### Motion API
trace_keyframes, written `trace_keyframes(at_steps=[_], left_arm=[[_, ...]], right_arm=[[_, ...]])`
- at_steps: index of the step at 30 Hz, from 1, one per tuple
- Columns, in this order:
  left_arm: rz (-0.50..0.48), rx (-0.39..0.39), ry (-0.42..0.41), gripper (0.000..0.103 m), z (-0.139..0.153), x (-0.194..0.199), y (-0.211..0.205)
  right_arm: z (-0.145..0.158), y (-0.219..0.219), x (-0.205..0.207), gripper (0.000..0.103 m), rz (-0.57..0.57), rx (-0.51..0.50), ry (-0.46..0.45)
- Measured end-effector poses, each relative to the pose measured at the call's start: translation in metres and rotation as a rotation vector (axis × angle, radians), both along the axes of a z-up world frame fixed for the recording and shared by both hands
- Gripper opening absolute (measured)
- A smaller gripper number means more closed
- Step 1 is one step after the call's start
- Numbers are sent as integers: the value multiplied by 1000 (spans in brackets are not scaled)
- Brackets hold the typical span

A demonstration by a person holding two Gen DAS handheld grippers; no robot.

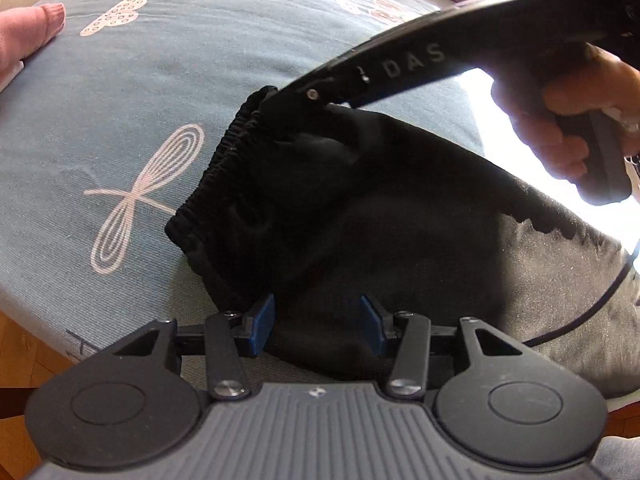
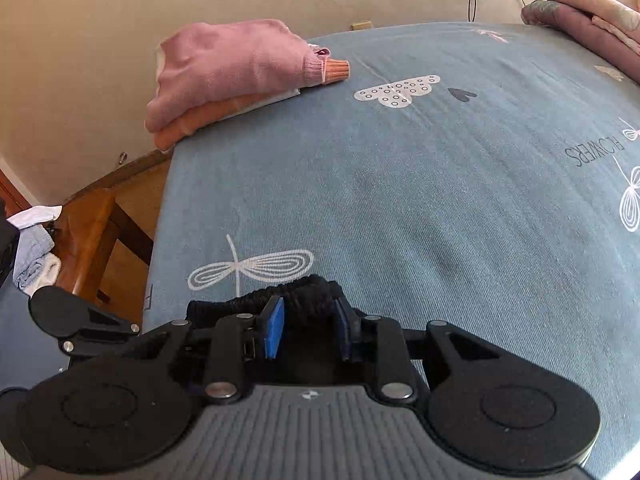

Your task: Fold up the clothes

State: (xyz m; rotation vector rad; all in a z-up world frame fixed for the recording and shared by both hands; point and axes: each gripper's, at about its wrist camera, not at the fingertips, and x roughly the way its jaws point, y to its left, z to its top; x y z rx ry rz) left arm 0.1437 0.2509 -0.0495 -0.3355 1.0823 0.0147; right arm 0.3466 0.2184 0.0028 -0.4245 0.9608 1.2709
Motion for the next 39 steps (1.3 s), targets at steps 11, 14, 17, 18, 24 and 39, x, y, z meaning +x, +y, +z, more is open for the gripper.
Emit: trace_keyframes(at_steps=[11, 14, 17, 18, 24, 39], left_arm=[[215, -34, -81, 55, 42, -16, 30], [345, -45, -67, 47, 38, -19, 51], [422, -93, -35, 39, 25, -18, 64], [442, -105, -29, 39, 20, -17, 68], [426, 5, 30, 42, 3, -3, 68], [125, -105, -102, 41, 46, 43, 20]], right_arm=[[15, -24, -9, 34, -9, -39, 22], [13, -46, -19, 34, 3, -75, 61], [5, -61, -30, 33, 31, -103, 150], [1, -63, -37, 33, 53, -113, 171], [-32, -61, -75, 33, 124, -174, 280], [-28, -121, -101, 34, -81, -199, 337]])
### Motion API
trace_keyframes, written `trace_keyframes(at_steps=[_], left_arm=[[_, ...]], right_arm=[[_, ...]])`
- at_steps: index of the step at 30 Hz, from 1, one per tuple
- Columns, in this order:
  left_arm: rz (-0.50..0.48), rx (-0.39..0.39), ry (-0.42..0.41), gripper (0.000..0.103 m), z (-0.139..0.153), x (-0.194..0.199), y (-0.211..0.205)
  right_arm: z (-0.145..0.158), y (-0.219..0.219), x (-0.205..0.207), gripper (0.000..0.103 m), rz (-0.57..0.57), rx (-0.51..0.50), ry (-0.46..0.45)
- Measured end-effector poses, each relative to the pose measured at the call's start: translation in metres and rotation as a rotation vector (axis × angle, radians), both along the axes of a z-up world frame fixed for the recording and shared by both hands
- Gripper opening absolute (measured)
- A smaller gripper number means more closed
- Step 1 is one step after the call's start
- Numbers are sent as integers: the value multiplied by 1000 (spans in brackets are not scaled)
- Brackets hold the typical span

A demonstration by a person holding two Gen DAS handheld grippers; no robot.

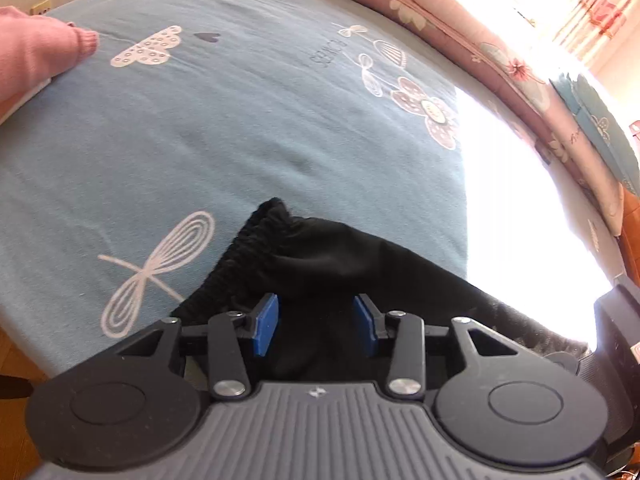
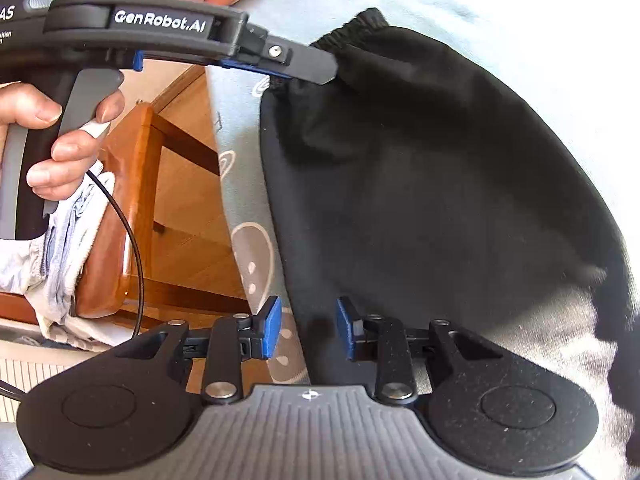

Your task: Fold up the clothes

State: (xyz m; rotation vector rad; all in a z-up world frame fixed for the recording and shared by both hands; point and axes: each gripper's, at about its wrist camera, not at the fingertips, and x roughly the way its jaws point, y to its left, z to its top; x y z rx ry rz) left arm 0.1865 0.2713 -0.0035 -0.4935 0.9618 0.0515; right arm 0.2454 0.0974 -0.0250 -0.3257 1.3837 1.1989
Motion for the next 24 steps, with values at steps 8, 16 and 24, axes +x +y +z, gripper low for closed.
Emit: trace_keyframes(at_steps=[8, 16, 24], left_arm=[[-101, 92, 6, 39, -38, 70, -38], [-240, 67, 58, 42, -4, 56, -92], [-440, 104, 226, 41, -29, 7, -173]], right_arm=[[4, -50, 1, 36, -137, 22, -17], [9, -124, -12, 38, -325, 4, -16], [3, -205, -34, 39, -514, -42, 8]])
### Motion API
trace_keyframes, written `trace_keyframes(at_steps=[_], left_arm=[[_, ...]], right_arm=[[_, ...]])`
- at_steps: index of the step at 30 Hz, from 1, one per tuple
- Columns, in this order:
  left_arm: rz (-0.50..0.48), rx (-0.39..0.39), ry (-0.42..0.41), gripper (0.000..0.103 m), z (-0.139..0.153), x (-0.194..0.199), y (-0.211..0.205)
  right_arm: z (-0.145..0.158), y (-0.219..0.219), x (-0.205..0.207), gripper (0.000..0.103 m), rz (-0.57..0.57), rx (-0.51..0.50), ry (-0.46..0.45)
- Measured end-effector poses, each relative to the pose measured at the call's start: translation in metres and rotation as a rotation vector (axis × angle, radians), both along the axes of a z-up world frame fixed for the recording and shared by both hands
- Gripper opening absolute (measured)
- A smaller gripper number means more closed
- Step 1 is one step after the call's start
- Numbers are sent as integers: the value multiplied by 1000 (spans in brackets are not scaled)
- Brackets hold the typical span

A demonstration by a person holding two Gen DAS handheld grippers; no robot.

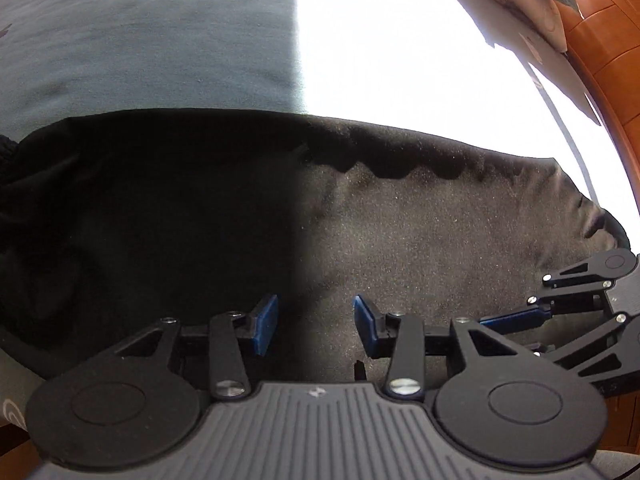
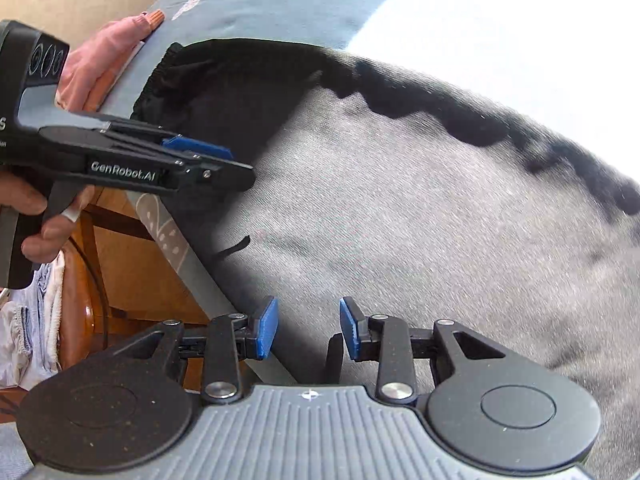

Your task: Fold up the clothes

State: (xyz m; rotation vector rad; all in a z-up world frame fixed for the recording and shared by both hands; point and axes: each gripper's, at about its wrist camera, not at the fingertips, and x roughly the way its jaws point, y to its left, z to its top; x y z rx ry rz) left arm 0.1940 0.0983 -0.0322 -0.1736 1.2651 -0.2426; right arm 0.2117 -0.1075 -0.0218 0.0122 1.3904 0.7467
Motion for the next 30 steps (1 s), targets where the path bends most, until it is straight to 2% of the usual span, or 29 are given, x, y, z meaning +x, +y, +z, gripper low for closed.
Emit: trace_keyframes(at_steps=[4, 5, 6, 8, 11, 14, 17, 21, 25, 26, 28, 30], left_arm=[[-40, 52, 45, 43, -11, -16, -18], [-55, 70, 39, 47, -11, -18, -22], [-71, 92, 40, 47, -10, -18, -25], [-94, 142, 60, 44, -4, -14, -36], [-145, 114, 34, 45, 12, -8, -53], [-248, 124, -23, 48, 21, 0, -87], [-317, 117, -56, 48, 19, 3, -117], [-375, 97, -98, 48, 19, 3, -151], [-438, 121, 19, 55, -2, 0, -175], [-449, 137, 38, 51, -6, -1, -178], [-473, 170, 26, 50, -4, -6, -185], [-518, 161, -4, 51, 5, -3, -196]], right_arm=[[-15, -21, -16, 40, -50, -16, 26], [-16, -27, -19, 40, -65, 1, 41], [-17, -33, -20, 45, -81, 22, 57], [-18, -38, -24, 46, -112, 49, 94], [-4, -55, -31, 46, -157, 60, 47], [2, -82, -30, 46, -235, 20, 11], [0, -118, -30, 46, -332, -26, 1], [-11, -139, -45, 48, -363, -65, 15], [-14, -151, -67, 51, -369, -49, 33], [-11, -155, -69, 51, -381, -50, 22], [-5, -163, -72, 51, -407, -55, -3], [3, -182, -75, 51, -461, -69, -40]])
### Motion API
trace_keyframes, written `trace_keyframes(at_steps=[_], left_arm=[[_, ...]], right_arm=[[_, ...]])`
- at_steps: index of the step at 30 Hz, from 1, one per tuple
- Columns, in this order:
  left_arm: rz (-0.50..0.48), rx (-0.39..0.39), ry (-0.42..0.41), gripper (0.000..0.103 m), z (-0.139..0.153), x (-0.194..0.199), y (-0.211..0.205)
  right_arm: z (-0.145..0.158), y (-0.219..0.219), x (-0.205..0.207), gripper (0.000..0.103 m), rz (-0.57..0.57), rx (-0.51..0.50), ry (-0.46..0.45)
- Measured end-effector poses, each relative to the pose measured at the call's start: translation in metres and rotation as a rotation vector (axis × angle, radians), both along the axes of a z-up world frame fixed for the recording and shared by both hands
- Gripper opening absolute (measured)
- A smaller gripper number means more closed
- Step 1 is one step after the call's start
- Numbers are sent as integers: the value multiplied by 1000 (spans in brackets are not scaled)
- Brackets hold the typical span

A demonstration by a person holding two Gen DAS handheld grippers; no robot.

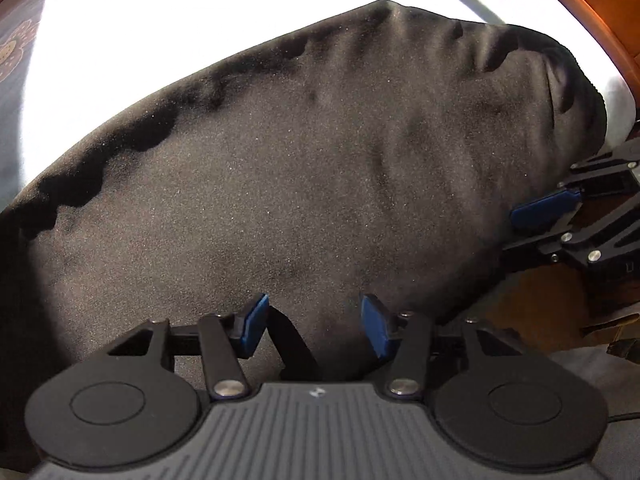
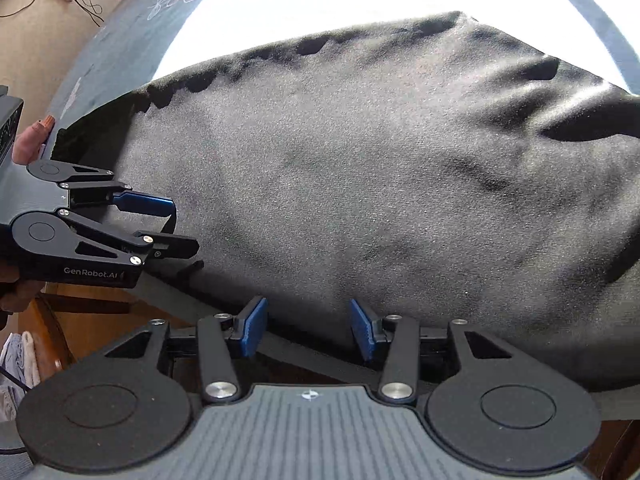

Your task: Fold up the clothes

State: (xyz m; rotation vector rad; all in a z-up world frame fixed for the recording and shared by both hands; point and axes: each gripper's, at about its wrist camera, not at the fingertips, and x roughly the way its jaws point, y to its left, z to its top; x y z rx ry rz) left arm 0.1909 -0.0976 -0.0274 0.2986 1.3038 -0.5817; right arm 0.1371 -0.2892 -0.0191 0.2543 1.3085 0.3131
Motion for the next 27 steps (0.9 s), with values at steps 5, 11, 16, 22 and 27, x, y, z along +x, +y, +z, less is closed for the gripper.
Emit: trace_keyframes(at_steps=[5, 11, 16, 22, 27], left_arm=[[-89, -47, -55, 51, 13, 14, -43], [-156, -74, -21, 51, 1, 3, -90], [-231, -53, 75, 51, -6, -21, -106], [-425, -22, -11, 51, 3, -41, -123], [-533, 8, -134, 45, 8, -48, -115]], right_arm=[[-3, -56, -11, 53, -171, -109, -11], [-13, -85, -40, 53, -220, -115, -6], [-2, -97, -47, 53, -252, -98, -37], [7, -75, -49, 39, 28, -119, -125], [10, -26, -51, 35, 526, -242, -306]])
